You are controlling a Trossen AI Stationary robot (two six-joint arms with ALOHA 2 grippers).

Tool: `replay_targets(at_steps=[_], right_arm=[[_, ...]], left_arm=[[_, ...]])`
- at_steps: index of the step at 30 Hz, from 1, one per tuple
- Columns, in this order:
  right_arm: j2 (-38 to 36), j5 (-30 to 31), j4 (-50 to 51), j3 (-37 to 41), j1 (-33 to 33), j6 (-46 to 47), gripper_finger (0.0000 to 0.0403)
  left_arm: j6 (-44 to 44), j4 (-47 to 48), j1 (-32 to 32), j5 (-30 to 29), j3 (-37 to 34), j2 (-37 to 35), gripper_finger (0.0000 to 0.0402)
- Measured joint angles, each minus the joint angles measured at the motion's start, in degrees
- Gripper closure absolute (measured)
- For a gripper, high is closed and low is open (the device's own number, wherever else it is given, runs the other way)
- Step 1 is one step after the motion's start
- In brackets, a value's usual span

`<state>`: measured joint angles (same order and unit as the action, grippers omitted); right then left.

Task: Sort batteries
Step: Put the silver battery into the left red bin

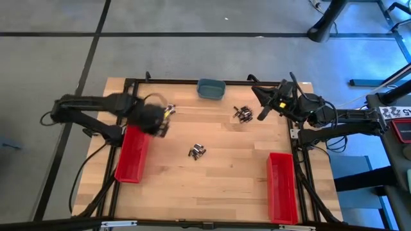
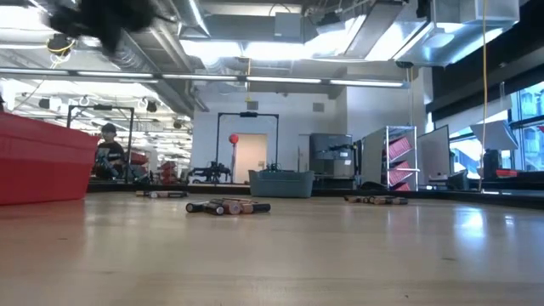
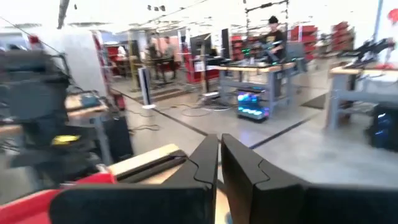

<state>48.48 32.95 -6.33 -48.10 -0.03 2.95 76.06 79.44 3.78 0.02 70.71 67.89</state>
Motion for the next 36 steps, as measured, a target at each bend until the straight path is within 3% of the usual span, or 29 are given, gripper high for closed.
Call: replay_targets(at_steps=[3, 5, 7, 10, 13, 15, 22, 30, 36], right_arm=[[0.48, 1.17, 0.06, 0.00, 0.00, -3.53, 0.0379], [1.01, 1.36, -0.13, 0.00, 0.00, -4.86, 0.0379], [1.50, 1.36, -0.22, 0.00, 0.00, -5.42, 0.0379], [2.45, 1.34, -0.43, 0.00, 0.00, -6.46, 0.0379], [3.07, 1.29, -1.51, 0.00, 0.00, -6.46, 0.0379], [3.13, 1.26, -2.73, 0.00, 0.00, -6.45, 0.0379], [2.95, 1.05, -8.03, 0.00, 0.00, -6.48, 0.0379], [2.92, 0.99, -10.50, 0.00, 0.00, -6.46, 0.0379], [2.92, 0.96, -10.41, 0.00, 0.00, -6.30, 0.0379]], left_arm=[[13.08, 4.57, 9.18, 0.26, -1.94, -2.88, 0.0391], [14.48, 5.61, 13.69, -0.12, -3.79, -4.29, 0.0391], [7.99, 6.38, 16.75, -0.65, -6.00, -4.93, 0.0391], [-8.60, 6.03, 18.87, -0.73, -9.94, -5.05, 0.0391], [-22.59, 4.66, 19.22, -0.85, -14.88, -4.71, 0.0391], [-26.04, 3.54, 18.72, -0.84, -18.87, -4.67, 0.0391], [-25.24, -3.26, 16.90, 0.75, -29.31, -4.71, 0.0391], [-30.61, -11.56, 16.80, 0.20, -32.94, -4.76, 0.0375], [-31.32, -11.04, 16.80, -0.10, -33.98, -4.76, 0.0346]])
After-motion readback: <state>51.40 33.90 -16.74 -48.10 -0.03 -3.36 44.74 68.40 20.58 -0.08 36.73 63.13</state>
